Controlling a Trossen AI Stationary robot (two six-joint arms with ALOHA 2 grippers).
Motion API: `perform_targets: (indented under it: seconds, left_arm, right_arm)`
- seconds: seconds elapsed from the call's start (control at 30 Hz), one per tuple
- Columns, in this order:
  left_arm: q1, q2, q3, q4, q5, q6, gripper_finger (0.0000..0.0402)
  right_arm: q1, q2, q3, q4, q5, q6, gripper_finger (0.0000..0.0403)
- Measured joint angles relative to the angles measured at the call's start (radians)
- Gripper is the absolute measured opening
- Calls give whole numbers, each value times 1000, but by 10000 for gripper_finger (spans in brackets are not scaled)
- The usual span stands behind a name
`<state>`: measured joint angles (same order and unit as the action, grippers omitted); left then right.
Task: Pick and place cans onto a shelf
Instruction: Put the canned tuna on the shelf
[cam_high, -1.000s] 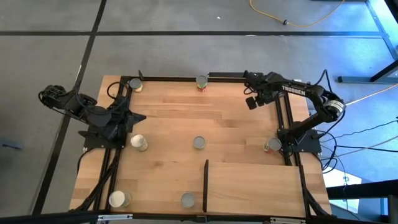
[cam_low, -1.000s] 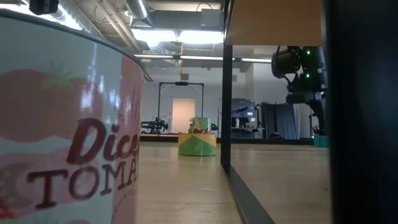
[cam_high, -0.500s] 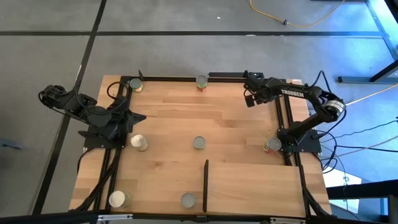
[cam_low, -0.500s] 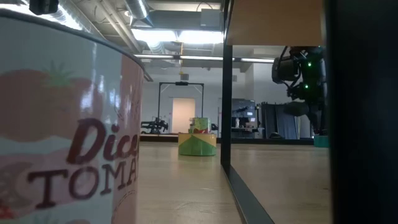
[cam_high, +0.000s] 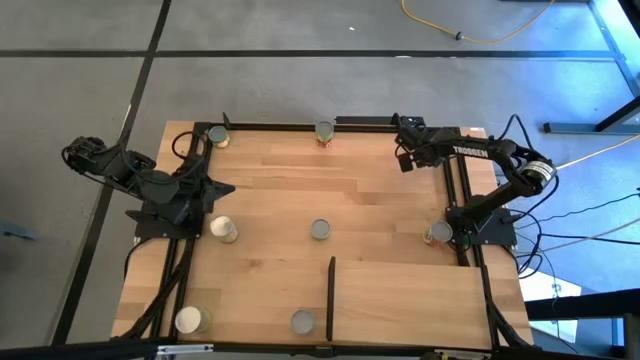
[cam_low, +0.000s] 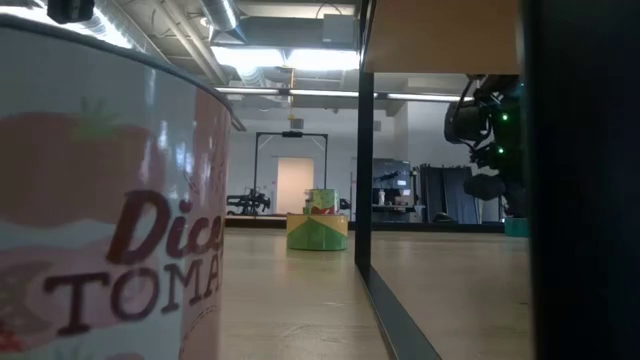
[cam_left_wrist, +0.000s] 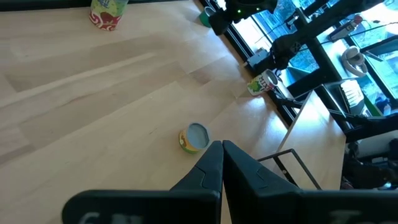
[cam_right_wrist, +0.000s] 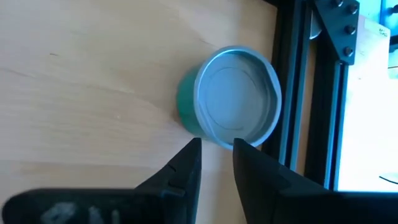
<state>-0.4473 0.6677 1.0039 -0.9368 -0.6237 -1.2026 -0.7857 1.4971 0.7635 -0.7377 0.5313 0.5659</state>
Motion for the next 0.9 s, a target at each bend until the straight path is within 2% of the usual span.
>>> perform_targets:
  seconds: [0.17, 0.37, 0.77, 0.9]
  left_arm:
    - [0, 0, 0, 6, -14, 0, 0]
    - [0, 0, 0, 6, -15, -1, 0]
    - [0, 0, 0, 7, -15, -2, 0]
    - [0, 0, 0, 7, -15, -2, 0]
  right_arm:
    - [-13, 0, 0, 44, -2, -38, 94]
    - [-25, 0, 0, 64, -62, -77, 94]
    - [-69, 0, 0, 60, -63, -77, 94]
    - [-79, 2, 0, 60, -122, -77, 94]
